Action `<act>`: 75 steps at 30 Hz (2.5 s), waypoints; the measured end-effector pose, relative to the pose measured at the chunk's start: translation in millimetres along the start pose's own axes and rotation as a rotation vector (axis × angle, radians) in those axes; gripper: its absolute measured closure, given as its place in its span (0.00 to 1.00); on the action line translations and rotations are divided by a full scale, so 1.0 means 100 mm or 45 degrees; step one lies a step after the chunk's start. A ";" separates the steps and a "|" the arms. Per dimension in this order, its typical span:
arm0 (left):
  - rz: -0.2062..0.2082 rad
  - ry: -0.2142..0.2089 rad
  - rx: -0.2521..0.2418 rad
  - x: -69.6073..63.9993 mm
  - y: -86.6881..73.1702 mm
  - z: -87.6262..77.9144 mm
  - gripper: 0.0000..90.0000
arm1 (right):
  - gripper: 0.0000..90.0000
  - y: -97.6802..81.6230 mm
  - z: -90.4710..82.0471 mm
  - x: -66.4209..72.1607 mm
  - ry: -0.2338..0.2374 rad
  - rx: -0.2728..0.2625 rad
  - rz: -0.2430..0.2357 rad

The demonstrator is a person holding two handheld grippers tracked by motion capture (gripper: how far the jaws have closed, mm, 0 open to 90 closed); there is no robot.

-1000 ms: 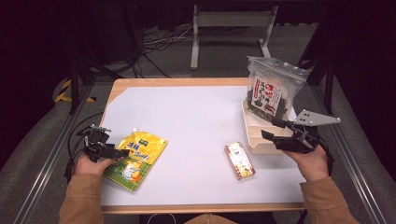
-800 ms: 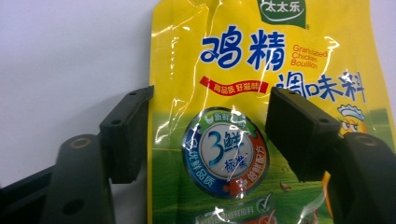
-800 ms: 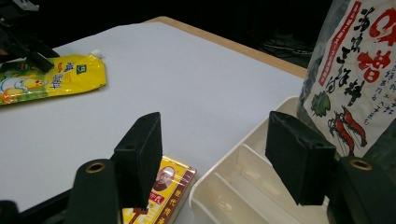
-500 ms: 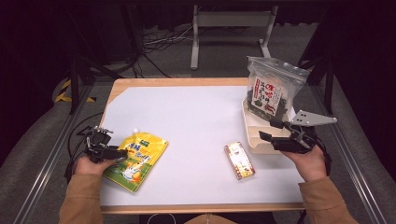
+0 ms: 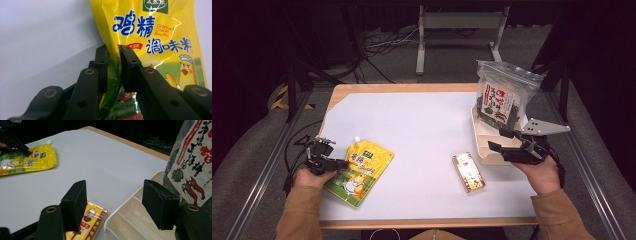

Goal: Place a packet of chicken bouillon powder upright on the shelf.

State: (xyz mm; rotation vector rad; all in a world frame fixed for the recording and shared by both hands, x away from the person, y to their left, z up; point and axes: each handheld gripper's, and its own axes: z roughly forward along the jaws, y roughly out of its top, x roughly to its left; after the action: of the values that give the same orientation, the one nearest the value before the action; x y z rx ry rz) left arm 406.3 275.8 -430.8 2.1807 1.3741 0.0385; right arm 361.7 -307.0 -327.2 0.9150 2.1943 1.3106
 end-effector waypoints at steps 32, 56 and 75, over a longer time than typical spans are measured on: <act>0.358 -0.055 -0.372 -0.73 0.13 -0.74 0.91 | 0.42 0.01 0.01 0.03 0.010 -0.004 -0.010; 0.564 -0.209 -0.631 -1.29 0.21 -0.78 0.91 | 0.41 0.05 0.20 0.31 0.118 0.022 -0.065; 0.658 -0.292 -0.741 -1.62 0.28 -0.55 0.91 | 0.41 0.11 0.56 0.75 0.319 0.009 -0.119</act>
State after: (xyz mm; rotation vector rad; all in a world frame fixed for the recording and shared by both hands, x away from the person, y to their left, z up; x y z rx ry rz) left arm 335.4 154.7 -329.3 1.8985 0.5497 0.3269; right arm 349.1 -215.4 -345.5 0.6717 2.3984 1.4396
